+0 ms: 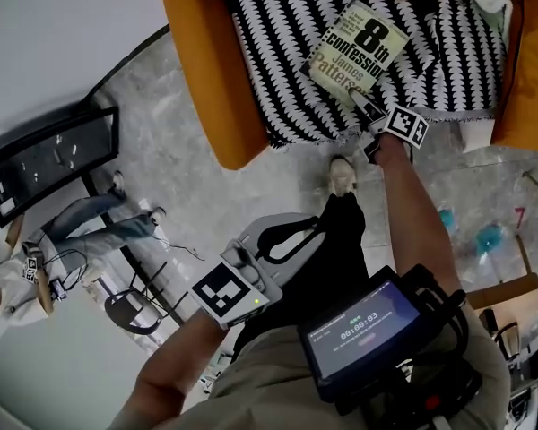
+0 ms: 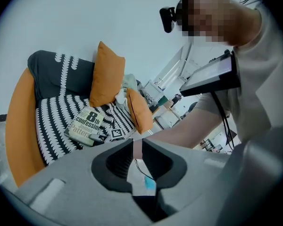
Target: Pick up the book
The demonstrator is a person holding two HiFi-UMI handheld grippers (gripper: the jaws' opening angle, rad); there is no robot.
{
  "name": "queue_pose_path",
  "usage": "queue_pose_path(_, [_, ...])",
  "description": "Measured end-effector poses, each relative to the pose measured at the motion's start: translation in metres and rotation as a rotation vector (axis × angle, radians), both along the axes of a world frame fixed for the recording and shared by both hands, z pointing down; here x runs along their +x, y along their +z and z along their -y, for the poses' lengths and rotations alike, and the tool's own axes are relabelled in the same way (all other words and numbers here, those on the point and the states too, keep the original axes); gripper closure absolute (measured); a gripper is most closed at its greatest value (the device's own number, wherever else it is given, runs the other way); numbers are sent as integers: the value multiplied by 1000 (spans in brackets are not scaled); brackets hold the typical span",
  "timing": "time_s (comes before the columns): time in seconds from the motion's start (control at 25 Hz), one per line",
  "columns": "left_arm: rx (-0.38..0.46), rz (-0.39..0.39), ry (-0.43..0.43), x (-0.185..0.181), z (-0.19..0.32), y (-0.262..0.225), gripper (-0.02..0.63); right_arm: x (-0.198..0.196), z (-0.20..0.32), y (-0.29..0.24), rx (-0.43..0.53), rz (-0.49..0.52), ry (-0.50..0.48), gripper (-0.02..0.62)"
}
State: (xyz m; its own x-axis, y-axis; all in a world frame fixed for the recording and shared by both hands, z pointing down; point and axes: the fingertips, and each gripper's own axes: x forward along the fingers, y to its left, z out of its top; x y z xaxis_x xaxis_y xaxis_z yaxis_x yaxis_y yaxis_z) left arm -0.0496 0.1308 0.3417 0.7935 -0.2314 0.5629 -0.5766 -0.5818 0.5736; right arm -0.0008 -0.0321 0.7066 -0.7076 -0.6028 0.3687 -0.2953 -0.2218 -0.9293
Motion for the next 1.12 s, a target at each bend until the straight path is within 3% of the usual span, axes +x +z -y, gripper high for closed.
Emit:
queue_pose_path(0.28, [-3,-18,-15,-10,-3,-4,563,-2,7,-12,-29,50,67,390])
queue_pose_path(0.76, [13,-50,-65,-32,3,-28,563,-13,6,-43,-52,86,49,419])
queue_pose_path(1.12, [76,-71,-67,-30,-15,-53,563,-3,-17,-91,1,83,-18,422])
